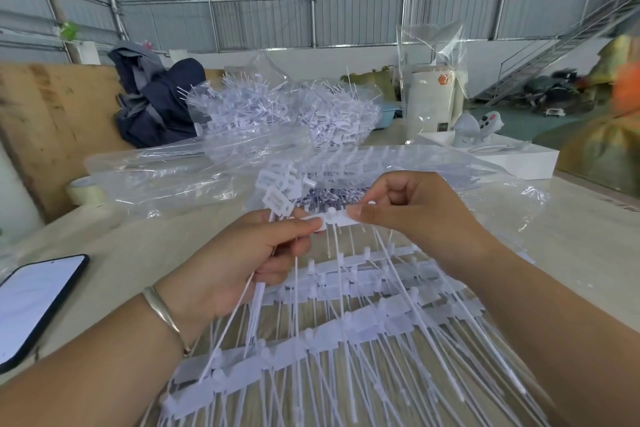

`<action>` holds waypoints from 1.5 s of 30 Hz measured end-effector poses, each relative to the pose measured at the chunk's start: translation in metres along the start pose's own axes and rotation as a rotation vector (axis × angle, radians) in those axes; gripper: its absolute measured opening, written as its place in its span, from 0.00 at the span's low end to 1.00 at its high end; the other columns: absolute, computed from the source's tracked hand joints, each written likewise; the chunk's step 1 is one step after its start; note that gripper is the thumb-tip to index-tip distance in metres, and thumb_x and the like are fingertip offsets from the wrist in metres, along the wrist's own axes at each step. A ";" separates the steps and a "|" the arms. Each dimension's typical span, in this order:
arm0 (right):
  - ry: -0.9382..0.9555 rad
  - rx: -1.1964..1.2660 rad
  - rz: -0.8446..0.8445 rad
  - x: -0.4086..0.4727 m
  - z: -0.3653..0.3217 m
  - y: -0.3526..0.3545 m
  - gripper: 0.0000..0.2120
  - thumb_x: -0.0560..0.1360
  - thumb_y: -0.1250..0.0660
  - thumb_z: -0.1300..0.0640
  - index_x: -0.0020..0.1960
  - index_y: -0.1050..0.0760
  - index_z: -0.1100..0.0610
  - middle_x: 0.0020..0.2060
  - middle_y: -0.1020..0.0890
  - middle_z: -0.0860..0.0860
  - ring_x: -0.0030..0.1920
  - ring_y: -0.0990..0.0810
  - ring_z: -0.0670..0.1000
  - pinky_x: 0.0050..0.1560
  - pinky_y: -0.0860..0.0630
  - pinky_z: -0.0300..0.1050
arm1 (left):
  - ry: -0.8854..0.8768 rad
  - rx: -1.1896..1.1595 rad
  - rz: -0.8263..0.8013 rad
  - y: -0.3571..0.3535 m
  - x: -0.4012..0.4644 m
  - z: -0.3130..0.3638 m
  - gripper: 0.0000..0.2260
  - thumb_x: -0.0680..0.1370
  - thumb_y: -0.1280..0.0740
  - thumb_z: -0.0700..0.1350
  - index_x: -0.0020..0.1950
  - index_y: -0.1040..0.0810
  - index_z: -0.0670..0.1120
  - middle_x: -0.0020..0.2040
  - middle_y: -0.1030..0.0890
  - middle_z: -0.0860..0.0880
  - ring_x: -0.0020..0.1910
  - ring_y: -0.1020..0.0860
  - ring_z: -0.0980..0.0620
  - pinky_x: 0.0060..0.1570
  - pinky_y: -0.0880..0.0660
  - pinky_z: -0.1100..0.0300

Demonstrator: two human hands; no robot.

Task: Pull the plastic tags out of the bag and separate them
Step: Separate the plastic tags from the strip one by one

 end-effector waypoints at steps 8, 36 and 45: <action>-0.063 0.019 -0.037 -0.001 0.001 -0.001 0.07 0.66 0.24 0.63 0.35 0.21 0.64 0.23 0.28 0.49 0.25 0.34 0.45 0.28 0.35 0.31 | -0.049 0.114 -0.015 0.001 -0.002 0.008 0.05 0.69 0.29 0.45 0.40 0.23 0.47 0.25 0.32 0.49 0.20 0.44 0.57 0.19 0.47 0.69; -0.134 -0.288 -0.138 -0.002 0.005 -0.018 0.14 0.62 0.28 0.65 0.37 0.28 0.75 0.28 0.34 0.57 0.29 0.37 0.51 0.28 0.38 0.41 | -0.272 1.206 0.358 -0.014 -0.011 0.031 0.04 0.78 0.37 0.51 0.49 0.24 0.55 0.38 0.23 0.56 0.39 0.24 0.54 0.37 0.29 0.58; -0.200 -0.300 -0.190 -0.005 0.009 -0.019 0.10 0.59 0.27 0.64 0.32 0.25 0.71 0.26 0.32 0.55 0.29 0.35 0.51 0.31 0.36 0.41 | -0.312 1.344 0.451 -0.013 -0.012 0.034 0.03 0.77 0.38 0.48 0.50 0.26 0.52 0.35 0.28 0.55 0.33 0.30 0.58 0.28 0.37 0.62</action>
Point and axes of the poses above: each hand's wrist, its own x-axis towards the middle knuckle, its own y-axis out of the back of the hand, z = x × y, the point moved 10 cm from there along x, towards the middle knuckle
